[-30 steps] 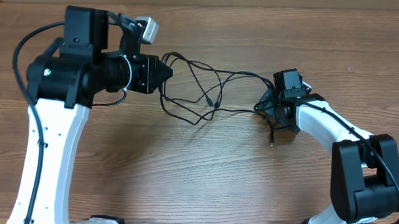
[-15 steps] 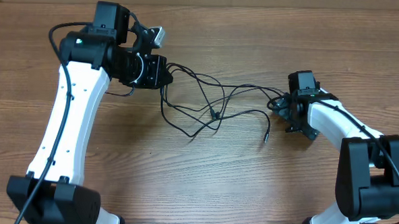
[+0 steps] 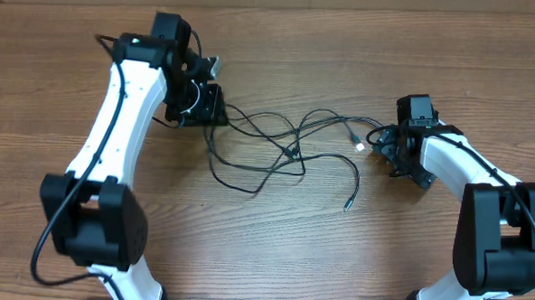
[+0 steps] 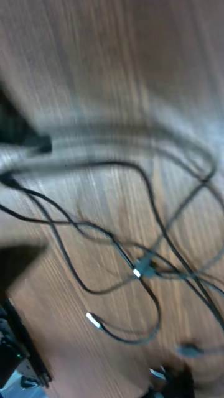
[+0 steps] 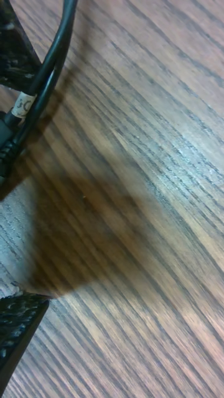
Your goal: Untangle cables
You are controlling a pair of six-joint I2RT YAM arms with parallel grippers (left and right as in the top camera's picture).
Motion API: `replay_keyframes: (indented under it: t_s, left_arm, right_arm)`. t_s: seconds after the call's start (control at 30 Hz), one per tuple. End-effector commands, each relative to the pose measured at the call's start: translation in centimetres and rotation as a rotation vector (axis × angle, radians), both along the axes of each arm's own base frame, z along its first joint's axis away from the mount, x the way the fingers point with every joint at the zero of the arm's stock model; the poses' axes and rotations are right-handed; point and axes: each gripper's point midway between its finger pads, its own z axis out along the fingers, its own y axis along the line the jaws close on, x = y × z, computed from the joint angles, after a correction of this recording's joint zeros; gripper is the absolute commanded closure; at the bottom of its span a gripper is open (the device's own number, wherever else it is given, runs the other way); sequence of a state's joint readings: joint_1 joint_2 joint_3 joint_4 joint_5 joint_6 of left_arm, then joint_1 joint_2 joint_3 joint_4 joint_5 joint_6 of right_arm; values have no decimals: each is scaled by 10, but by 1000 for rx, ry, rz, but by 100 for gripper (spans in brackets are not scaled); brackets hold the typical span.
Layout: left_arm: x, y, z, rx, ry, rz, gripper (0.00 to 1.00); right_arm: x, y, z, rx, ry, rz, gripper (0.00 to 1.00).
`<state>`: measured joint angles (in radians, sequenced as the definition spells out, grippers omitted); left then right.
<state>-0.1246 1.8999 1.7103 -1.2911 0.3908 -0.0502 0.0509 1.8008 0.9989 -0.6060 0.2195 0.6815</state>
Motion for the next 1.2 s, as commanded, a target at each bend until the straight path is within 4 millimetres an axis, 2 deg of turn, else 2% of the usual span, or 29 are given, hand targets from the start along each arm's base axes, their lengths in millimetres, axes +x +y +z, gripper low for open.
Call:
replay_keyframes:
  t_s: [0.0,0.17,0.27,0.4,0.57,0.7,0.87,1.1,1.17]
  left_arm:
    - [-4,-1,-19,13,68,-8,25]
    - [-3,-1,-19,14,66,-8,22]
    - [2,2,-12,19,46,0,10]
    - [10,19,3,54,22,38,4]
    - [12,31,27,52,20,100,2]
    - [4,29,30,47,54,101,4]
    - [-16,20,14,66,144,80,13]
    - [-31,14,-17,108,205,58,16]
    - [-35,13,-26,111,220,51,25]
  right_arm:
    - [-13,20,-14,131,55,3,0]
    - [-11,50,-13,275,57,181,0]
    - [-13,67,-11,360,57,253,0]
    - [-18,88,-5,474,56,348,0]
    - [-25,92,-5,499,82,362,0]
    - [-35,95,-5,521,120,357,0]
    - [-51,104,-9,553,167,365,0]
    - [-61,116,-10,554,201,392,0]
    - [-62,119,-10,553,203,404,0]
